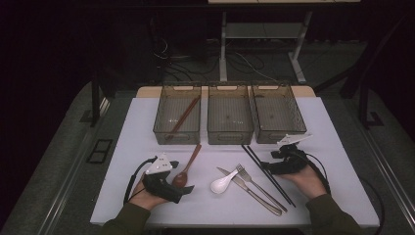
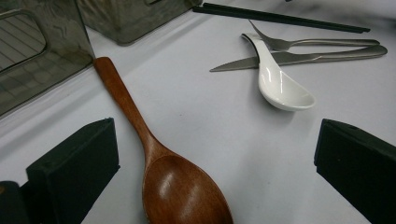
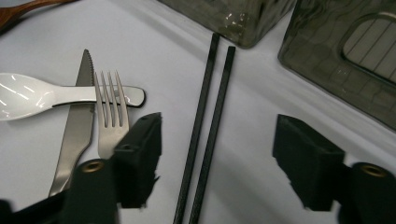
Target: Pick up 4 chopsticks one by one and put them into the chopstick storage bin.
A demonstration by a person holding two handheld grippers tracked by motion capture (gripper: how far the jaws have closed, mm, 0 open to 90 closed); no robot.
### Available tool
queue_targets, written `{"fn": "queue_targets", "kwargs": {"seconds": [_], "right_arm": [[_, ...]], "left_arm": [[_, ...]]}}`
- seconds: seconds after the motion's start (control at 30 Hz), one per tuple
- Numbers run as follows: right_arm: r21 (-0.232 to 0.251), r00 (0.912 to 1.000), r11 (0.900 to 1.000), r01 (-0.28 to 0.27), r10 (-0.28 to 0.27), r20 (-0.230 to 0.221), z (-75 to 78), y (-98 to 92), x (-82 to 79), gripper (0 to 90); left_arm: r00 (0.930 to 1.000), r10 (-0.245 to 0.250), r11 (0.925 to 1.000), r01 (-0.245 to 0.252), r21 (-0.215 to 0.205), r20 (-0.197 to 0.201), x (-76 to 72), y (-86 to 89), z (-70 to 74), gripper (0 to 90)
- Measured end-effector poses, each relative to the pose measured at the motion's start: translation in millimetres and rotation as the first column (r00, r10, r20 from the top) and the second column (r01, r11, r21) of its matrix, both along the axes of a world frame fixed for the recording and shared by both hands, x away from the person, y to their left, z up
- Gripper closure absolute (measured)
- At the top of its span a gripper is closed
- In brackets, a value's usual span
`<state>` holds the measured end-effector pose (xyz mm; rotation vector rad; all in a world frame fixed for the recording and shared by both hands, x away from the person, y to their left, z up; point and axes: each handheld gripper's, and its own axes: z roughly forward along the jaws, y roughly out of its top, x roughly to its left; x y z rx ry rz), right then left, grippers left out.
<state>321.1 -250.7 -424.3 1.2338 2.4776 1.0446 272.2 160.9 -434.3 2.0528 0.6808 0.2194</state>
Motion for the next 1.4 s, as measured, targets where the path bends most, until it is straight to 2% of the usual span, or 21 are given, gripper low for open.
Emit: {"fn": "queue_targets", "kwargs": {"seconds": [0.23,0.43,0.73,0.97,1.4], "right_arm": [[-0.012,0.9997,1.000,-0.010,0.010,-0.024,-0.5,-1.3,-1.7,52.0],[-0.045,0.9992,0.999,-0.025,0.024,-0.031,-1.8,-1.2,-3.6,61.3],[-0.057,0.9979,0.998,-0.033,0.030,-0.057,-4.3,-3.6,-4.3,75.3],[-0.085,0.9967,0.995,-0.049,0.043,-0.068,-8.3,-0.2,-4.2,77.3],[-0.105,0.9945,0.992,-0.070,0.061,-0.085,-10.6,3.4,-6.4,80.2]], "left_arm": [[1.0000,0.000,1.0000,0.000,0.001,0.003,-0.2,0.0,0.2,0.0],[1.0000,0.000,1.0000,0.000,0.000,0.003,-0.5,-0.2,0.3,0.0],[1.0000,-0.001,1.0000,0.001,0.001,0.004,-0.3,0.0,0.4,0.0],[1.0000,0.003,1.0000,-0.003,0.006,0.004,-0.1,0.2,0.2,0.0],[1.0000,-0.003,1.0000,0.003,0.009,0.006,-0.3,-0.2,0.1,0.0]]}}
